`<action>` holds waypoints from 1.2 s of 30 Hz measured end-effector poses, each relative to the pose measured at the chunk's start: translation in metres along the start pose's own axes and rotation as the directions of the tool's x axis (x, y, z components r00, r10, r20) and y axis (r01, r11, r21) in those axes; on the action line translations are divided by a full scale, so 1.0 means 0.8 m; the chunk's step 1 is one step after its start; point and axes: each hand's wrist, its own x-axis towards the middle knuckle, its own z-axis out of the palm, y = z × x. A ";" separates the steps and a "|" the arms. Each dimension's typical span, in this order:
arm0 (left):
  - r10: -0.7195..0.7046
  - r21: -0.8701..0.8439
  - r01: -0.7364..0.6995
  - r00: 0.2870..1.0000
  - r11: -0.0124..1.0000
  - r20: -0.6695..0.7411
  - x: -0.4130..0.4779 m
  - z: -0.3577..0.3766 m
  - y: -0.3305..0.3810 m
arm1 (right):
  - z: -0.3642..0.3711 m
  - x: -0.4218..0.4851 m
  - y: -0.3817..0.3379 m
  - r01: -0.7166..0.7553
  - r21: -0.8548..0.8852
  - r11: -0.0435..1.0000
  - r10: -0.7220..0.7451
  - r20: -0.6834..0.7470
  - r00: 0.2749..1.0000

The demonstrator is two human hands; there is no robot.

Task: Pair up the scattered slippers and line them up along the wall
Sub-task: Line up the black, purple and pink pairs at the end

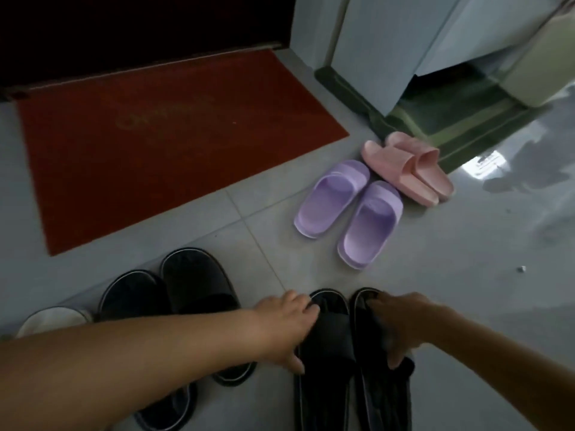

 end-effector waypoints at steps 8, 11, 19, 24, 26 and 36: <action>-0.123 -0.070 0.119 0.991 0.990 -0.054 0.056 0.048 0.046 | 0.013 0.015 -0.002 0.120 0.004 0.993 -0.114 -0.271 0.956; -0.260 -0.249 0.216 0.953 0.944 -0.158 0.039 0.044 0.003 | -0.030 0.012 -0.007 0.212 -0.002 0.977 -0.197 -0.380 0.904; -0.537 -0.382 0.430 0.810 0.818 -0.238 0.004 0.011 -0.112 | -0.169 0.063 -0.042 0.305 -0.046 0.951 -0.283 -0.522 0.805; -0.599 -0.429 0.472 0.767 0.770 -0.230 0.019 0.014 -0.122 | -0.205 0.109 -0.055 0.283 -0.048 0.958 -0.273 -0.454 0.848; -0.615 -0.447 0.478 0.753 0.756 -0.235 0.025 0.014 -0.124 | -0.209 0.120 -0.057 0.270 -0.069 0.960 -0.274 -0.421 0.865; -0.606 -0.454 0.461 0.755 0.763 -0.252 0.034 0.021 -0.127 | -0.205 0.121 -0.020 0.145 -0.083 0.986 -0.166 -0.362 0.917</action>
